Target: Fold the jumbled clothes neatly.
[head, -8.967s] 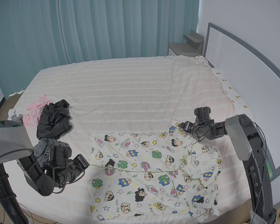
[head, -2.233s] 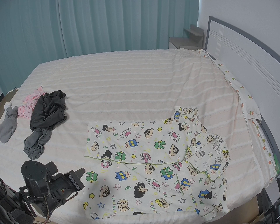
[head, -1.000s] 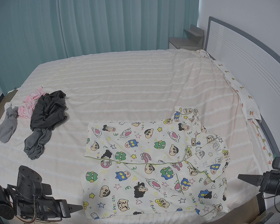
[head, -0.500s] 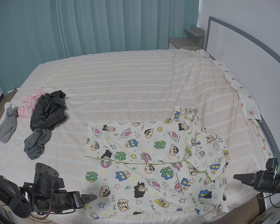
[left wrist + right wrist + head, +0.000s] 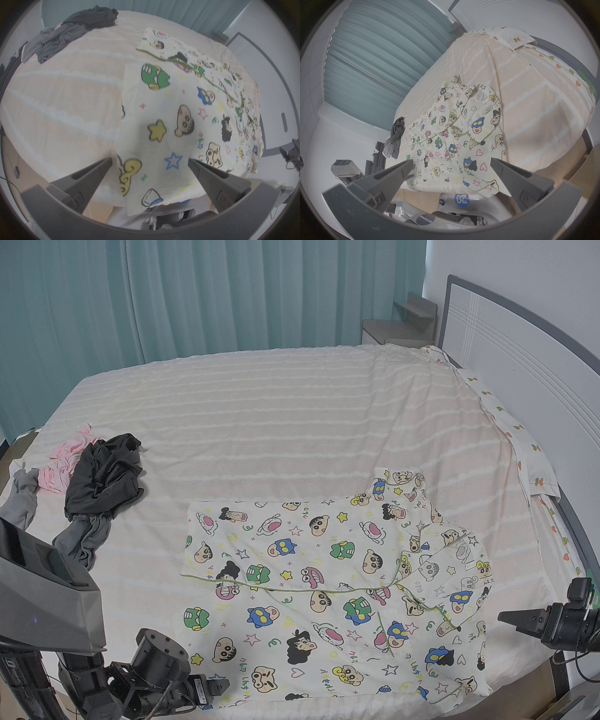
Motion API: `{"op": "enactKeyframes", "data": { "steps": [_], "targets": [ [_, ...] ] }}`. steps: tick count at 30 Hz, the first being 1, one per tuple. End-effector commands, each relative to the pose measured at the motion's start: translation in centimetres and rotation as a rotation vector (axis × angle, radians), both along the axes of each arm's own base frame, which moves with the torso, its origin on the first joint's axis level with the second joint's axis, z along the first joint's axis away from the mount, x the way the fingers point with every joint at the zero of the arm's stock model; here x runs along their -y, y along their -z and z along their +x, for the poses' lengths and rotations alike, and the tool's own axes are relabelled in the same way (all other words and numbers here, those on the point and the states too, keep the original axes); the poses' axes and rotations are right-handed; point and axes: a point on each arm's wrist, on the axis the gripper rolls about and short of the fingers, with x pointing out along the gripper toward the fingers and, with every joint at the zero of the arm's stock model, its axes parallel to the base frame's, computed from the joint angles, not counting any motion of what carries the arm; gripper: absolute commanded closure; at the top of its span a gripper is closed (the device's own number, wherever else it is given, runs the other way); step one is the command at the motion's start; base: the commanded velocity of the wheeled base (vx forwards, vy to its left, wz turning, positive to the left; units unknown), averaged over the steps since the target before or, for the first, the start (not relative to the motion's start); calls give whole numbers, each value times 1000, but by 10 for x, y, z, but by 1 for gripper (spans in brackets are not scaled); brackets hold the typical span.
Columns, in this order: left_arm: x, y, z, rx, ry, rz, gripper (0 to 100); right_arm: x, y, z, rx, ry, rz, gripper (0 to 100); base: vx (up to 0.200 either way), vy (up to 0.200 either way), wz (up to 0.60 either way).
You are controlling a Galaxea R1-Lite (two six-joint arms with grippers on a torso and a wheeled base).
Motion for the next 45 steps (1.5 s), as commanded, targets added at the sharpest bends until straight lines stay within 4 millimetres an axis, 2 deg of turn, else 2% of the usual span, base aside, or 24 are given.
{"op": "enactKeyframes", "data": {
  "steps": [1, 4, 9, 12, 21, 29, 34, 38, 45],
  "targets": [
    [3, 11, -8, -60, 15, 30, 0, 0, 1, 1, -8, -1, 0, 0, 0, 0, 0],
    [5, 11, -10, -59, 10, 25, 0, 0, 2, 1, -10, -1, 0, 0, 0, 0, 0],
    [7, -6, -13, -9, -18, -46, 0, 0, 2, 0, -13, -1, 0, 0, 0, 0, 0],
    [7, -6, -15, -20, -16, -41, 0, 0, 3, 0, -16, -1, 0, 0, 0, 0, 0],
    [7, -3, -24, -81, -36, -19, 0, 0, 4, -2, -14, 0, -4, 0, -200, 0, 0],
    [7, -4, -24, -58, -55, 4, 0, 0, 8, -3, -18, -19, -29, 0, -200, 0, 0],
    [10, -8, -19, 8, -90, -31, 0, 0, 8, -4, -15, -22, -30, 0, -40, 0, 0],
    [17, -15, -2, 121, -183, -179, 0, 0, 9, -5, -17, -26, -31, 0, 0, 0, 0],
    [20, 8, 13, 181, -258, -144, 0, 0, 15, -8, -32, -38, -51, 0, 0, 0, 0]
  ]
}}
